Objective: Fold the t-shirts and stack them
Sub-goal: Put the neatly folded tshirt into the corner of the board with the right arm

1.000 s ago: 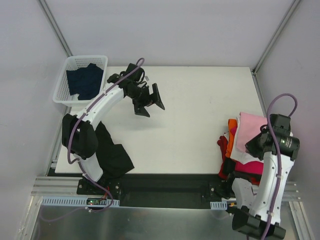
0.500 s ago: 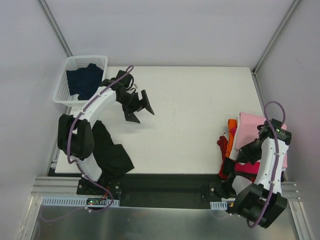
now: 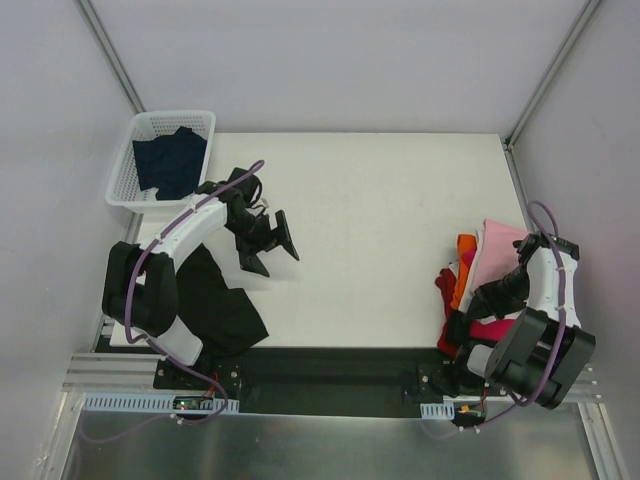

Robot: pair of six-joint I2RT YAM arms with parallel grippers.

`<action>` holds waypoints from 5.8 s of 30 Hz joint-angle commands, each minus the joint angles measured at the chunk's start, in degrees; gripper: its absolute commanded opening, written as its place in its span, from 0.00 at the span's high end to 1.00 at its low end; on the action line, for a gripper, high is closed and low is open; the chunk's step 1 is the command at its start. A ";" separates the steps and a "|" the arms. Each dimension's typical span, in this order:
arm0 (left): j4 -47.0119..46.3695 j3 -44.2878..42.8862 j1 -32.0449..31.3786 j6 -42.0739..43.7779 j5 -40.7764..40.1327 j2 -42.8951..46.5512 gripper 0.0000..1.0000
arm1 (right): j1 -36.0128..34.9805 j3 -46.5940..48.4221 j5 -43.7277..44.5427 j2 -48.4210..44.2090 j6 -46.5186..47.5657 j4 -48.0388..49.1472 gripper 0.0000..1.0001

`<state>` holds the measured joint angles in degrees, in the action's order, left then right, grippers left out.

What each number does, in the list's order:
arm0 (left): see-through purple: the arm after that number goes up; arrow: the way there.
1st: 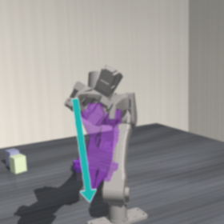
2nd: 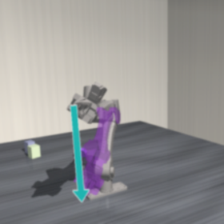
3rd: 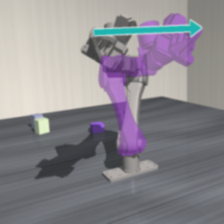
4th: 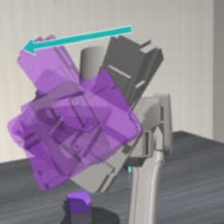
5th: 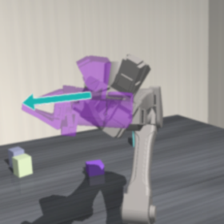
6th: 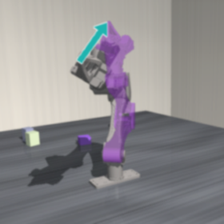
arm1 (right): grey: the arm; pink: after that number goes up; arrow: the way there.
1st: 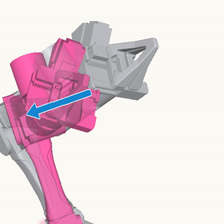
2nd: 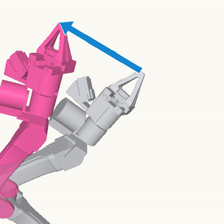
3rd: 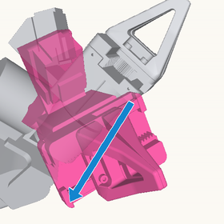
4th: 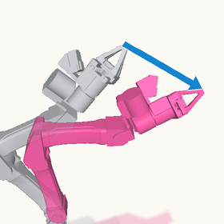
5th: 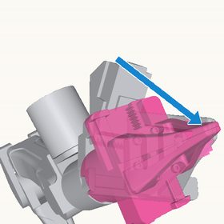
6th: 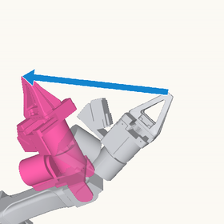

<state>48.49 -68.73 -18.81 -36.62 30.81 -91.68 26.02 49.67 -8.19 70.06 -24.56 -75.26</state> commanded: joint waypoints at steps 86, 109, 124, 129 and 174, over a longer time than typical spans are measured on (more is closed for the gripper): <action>-3.23 -16.79 -7.82 -8.90 -4.96 2.02 0.11 | -3.95 31.21 -31.54 18.48 15.06 9.50 0.36; 3.19 13.71 0.96 -15.77 -17.71 38.07 0.01 | -42.35 14.98 -11.51 11.13 15.07 15.50 0.02; -2.08 11.26 6.94 -3.99 -20.35 22.43 0.01 | -60.99 43.84 -13.88 44.89 15.59 14.54 0.05; -4.28 8.61 7.38 -4.16 -19.65 16.12 0.01 | -62.14 52.00 -10.46 50.60 20.59 9.71 0.08; 26.75 22.49 16.00 -11.63 -24.30 58.89 0.01 | -83.23 53.77 -23.00 67.13 2.07 52.75 0.16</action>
<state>72.10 -49.21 -2.79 -49.12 6.37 -34.54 -52.88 103.20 -28.62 131.04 -18.59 -33.39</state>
